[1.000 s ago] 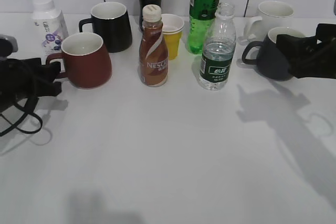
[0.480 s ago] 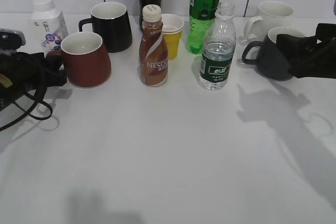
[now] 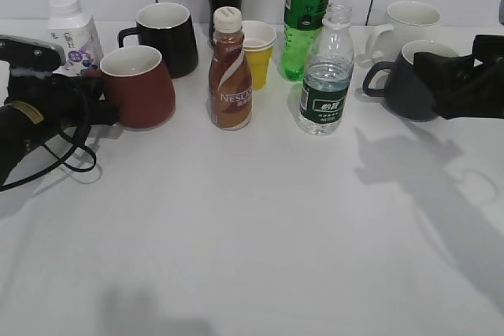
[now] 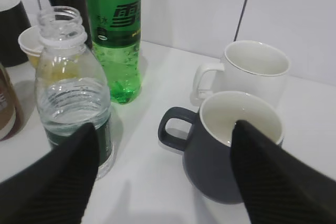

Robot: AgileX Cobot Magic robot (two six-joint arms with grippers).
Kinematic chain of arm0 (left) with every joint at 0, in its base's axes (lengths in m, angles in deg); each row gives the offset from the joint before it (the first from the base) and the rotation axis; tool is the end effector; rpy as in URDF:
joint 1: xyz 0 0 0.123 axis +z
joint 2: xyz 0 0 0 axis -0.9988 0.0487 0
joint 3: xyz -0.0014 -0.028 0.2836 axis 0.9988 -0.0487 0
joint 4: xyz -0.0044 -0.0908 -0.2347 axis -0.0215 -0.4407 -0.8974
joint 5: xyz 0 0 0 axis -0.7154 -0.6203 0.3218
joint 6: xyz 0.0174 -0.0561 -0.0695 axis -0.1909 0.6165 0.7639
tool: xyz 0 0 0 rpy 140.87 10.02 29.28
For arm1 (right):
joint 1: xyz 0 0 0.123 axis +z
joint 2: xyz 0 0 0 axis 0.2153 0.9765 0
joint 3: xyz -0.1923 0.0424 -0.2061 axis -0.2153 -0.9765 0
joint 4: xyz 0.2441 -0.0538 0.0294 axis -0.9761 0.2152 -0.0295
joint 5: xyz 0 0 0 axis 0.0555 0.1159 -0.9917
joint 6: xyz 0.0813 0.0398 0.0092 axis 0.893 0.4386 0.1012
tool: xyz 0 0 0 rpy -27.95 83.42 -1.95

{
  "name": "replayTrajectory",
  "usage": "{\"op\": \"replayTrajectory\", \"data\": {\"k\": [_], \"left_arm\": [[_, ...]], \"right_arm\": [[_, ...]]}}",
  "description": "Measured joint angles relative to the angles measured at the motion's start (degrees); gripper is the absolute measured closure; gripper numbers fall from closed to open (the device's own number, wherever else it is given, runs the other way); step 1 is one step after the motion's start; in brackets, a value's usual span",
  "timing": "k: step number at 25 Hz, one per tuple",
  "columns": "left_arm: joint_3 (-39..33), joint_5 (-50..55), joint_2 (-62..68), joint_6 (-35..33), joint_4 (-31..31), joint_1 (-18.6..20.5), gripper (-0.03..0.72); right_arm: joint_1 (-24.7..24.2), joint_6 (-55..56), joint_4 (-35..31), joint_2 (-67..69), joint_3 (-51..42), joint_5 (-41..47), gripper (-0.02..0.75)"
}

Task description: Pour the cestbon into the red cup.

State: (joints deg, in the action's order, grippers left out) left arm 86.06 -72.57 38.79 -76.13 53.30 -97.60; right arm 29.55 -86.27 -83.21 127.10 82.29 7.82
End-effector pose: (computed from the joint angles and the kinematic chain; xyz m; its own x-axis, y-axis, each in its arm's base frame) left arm 0.3471 -0.0722 0.1134 -0.2203 0.1133 -0.9688 0.2843 0.9576 0.0474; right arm 0.2307 0.0707 0.2297 -0.1837 -0.1220 -0.9754 -0.3031 0.9509 -0.0619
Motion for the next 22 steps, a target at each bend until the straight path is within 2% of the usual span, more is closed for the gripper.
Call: {"op": "replayTrajectory", "data": {"k": [4, 10, 12, 22], "left_arm": [[0.1, 0.0, 0.0, -0.2, 0.3, 0.0, 0.631], [-2.1, 1.8, -4.5, -0.4, 0.4, 0.0, 0.637], [-3.5, 1.9, -7.9, -0.4, 0.4, 0.0, 0.638], [-10.5, 7.0, -21.2, -0.4, 1.0, 0.0, 0.638]], "right_arm": [[0.0, 2.0, 5.2, 0.0, 0.0, 0.0, 0.152], [0.0, 13.3, 18.1, 3.4, 0.1, -3.9, 0.152], [0.0, 15.5, 20.4, 6.4, 0.7, -6.0, 0.152], [0.0, 16.9, 22.6, 27.5, 11.6, -13.0, 0.152]]}}
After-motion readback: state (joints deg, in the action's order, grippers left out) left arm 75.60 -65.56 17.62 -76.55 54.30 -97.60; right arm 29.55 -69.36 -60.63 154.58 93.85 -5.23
